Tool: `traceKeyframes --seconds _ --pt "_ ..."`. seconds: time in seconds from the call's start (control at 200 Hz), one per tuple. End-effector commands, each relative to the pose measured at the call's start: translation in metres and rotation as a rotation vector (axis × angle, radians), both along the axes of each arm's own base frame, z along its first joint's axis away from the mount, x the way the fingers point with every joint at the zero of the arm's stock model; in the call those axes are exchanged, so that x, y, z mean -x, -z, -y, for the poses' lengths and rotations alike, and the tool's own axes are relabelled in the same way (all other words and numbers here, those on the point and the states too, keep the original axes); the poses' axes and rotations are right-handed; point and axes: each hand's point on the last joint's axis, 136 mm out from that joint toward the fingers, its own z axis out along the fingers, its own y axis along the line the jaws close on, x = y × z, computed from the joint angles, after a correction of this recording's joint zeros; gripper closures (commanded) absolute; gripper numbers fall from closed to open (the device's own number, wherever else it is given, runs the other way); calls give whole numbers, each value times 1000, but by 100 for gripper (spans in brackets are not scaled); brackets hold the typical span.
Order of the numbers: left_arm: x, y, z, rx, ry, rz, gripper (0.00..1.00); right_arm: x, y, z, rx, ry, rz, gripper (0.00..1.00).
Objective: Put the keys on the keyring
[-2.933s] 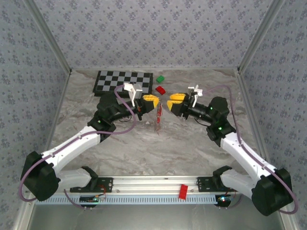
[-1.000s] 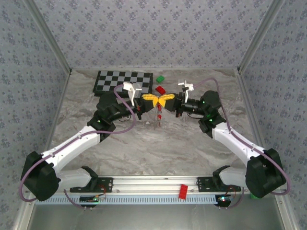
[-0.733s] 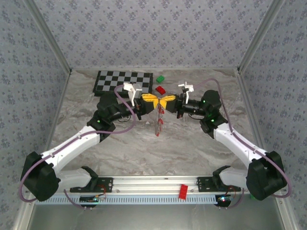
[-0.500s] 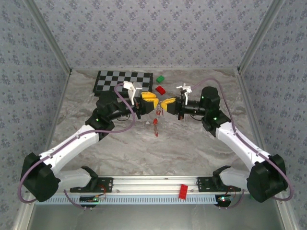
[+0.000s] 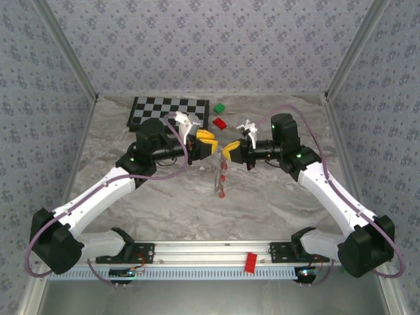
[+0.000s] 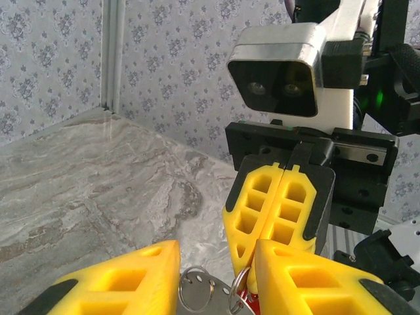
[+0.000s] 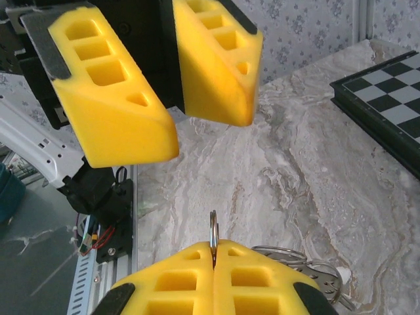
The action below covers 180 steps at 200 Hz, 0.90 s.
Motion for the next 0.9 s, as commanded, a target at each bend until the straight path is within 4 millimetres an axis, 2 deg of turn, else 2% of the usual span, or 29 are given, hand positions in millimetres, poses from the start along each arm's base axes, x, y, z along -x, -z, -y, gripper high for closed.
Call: traceKeyframes --seconds 0.0,0.235,0.895 --pt "4 -5 -1 -10 25 38 65 7 -11 -1 -6 -47 33 100" --pt "5 1 2 -32 46 28 66 7 -7 -1 -3 -46 30 100" --pt "4 17 10 -84 91 -4 67 11 -12 -3 -24 -67 33 100"
